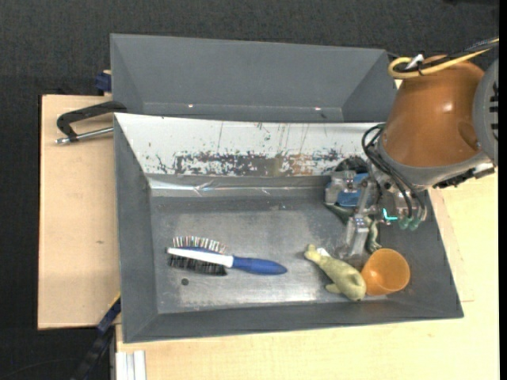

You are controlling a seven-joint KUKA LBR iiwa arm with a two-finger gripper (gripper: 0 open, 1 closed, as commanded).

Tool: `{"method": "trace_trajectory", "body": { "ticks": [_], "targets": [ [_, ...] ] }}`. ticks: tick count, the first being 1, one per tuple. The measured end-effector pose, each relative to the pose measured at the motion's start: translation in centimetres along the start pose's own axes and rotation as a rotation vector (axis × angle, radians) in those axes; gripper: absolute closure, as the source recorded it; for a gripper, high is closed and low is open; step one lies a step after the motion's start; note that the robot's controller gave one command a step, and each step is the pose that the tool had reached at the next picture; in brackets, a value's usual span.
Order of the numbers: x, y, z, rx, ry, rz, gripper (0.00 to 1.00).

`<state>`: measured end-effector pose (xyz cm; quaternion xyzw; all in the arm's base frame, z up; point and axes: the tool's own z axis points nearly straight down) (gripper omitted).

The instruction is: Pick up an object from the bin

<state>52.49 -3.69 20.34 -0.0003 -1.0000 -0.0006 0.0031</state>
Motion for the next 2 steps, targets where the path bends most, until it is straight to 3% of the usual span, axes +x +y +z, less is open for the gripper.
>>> {"method": "trace_trajectory", "body": {
  "ticks": [1, 2],
  "targets": [
    [3.5, -6.2, 7.5, 0.002, 0.001, -0.008, 0.00],
    [2.8, -3.7, 12.2, -0.002, 0.000, -0.144, 0.00]
  ]
}}
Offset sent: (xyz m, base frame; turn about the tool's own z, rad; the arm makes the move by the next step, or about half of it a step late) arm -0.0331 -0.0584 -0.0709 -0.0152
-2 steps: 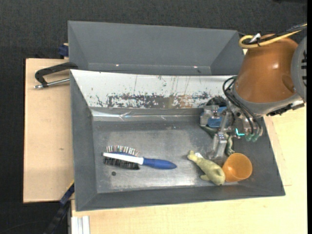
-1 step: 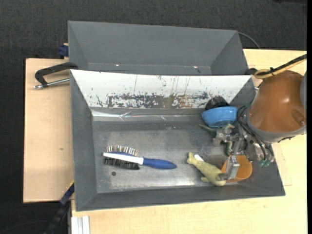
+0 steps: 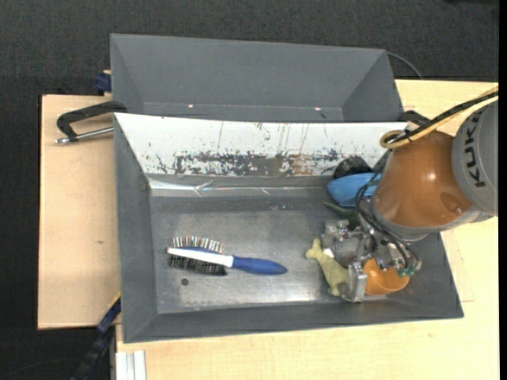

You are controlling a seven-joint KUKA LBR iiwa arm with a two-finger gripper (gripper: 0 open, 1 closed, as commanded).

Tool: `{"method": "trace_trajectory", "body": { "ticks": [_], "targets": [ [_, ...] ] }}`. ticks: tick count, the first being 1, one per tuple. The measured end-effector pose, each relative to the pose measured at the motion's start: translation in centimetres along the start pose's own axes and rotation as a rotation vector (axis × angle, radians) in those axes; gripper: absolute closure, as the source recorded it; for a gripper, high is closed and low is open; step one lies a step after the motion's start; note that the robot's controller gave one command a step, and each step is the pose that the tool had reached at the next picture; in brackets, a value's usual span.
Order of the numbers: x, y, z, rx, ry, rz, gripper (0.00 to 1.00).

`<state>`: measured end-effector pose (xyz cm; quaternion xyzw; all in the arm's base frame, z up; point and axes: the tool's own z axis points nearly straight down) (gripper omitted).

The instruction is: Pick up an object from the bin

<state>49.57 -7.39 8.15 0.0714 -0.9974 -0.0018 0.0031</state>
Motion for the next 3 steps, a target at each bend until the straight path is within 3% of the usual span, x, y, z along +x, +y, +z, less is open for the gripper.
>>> {"method": "trace_trajectory", "body": {
  "ticks": [1, 2, 3],
  "targets": [
    [0.1, 0.1, 1.0, 0.003, -0.006, -0.439, 0.00],
    [-0.1, 0.1, 0.8, 0.005, -0.011, -0.440, 1.00],
    [-0.6, -1.6, -17.4, 0.012, -0.019, -0.440, 1.00]
  ]
}}
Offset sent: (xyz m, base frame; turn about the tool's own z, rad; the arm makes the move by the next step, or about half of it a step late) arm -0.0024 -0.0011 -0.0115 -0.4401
